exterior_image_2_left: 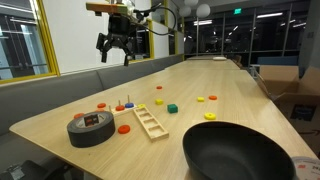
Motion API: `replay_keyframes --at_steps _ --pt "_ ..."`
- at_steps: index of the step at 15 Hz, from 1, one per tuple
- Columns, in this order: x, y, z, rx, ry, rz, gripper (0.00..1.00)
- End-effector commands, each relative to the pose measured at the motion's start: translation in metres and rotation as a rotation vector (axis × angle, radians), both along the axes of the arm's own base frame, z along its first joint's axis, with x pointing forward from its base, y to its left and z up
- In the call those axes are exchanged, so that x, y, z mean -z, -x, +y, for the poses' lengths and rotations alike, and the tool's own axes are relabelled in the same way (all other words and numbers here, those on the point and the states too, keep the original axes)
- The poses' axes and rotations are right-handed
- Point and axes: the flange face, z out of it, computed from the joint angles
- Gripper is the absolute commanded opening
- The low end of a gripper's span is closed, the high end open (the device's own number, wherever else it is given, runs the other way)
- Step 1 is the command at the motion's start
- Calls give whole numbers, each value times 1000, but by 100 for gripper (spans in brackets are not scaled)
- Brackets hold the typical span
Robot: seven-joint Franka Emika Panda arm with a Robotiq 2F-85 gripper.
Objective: Put the blue round block on the table
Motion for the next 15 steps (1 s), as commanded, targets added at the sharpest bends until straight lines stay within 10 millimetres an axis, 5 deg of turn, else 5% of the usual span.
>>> replay_keyframes --at_steps 1,15 --pt "10 -8 3 71 25 -53 100" --pt "97 -27 7 193 99 -149 100"
